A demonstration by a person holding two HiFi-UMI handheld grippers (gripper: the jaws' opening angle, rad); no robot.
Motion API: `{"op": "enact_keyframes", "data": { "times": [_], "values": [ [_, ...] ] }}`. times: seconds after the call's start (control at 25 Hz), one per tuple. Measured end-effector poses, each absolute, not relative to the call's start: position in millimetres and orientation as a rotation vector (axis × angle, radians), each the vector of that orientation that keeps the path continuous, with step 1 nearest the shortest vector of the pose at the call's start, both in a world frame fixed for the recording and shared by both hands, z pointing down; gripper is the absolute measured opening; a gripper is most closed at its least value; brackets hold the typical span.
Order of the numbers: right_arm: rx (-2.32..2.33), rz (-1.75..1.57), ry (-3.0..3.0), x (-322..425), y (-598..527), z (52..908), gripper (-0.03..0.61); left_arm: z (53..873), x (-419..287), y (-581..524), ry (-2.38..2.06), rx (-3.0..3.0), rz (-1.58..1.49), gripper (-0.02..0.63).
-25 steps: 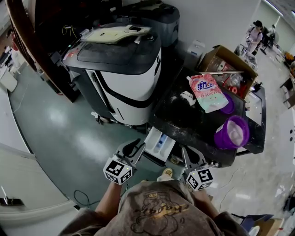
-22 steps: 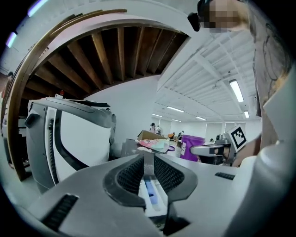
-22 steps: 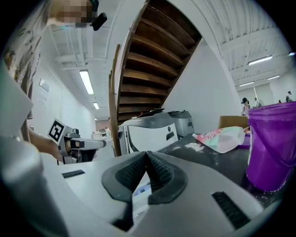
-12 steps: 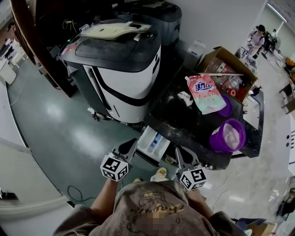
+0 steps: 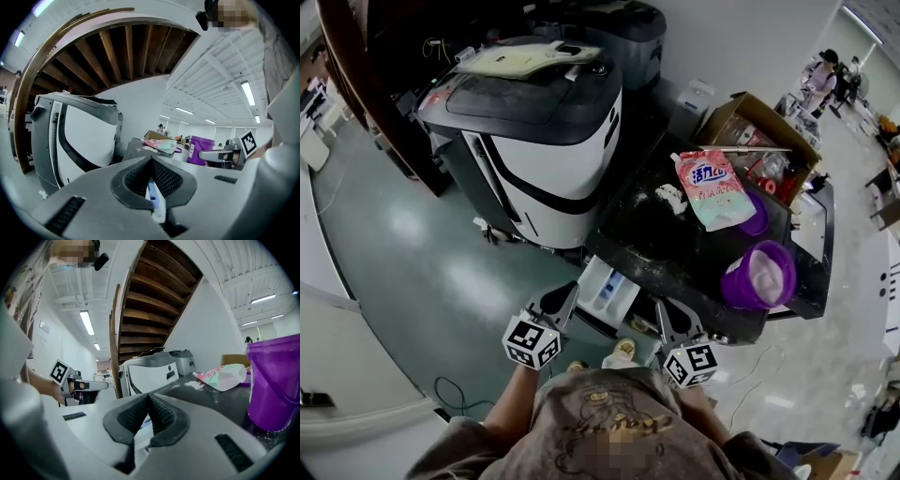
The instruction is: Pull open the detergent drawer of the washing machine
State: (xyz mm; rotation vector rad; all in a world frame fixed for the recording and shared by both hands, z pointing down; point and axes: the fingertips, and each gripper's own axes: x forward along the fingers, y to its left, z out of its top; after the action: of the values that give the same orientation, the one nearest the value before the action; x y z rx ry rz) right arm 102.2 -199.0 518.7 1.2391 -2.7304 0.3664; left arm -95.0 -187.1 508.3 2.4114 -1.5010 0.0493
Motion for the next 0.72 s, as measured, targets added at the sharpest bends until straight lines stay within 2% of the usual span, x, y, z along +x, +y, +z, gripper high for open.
{"op": "enact_keyframes", "data": {
  "times": [0.72],
  "values": [
    [1.227,0.382,-2.74,105.7,-207.0,516.1,0.002,514.1,-95.3,-190.3,-1.488,2.376,0.03,0.021]
  ]
}}
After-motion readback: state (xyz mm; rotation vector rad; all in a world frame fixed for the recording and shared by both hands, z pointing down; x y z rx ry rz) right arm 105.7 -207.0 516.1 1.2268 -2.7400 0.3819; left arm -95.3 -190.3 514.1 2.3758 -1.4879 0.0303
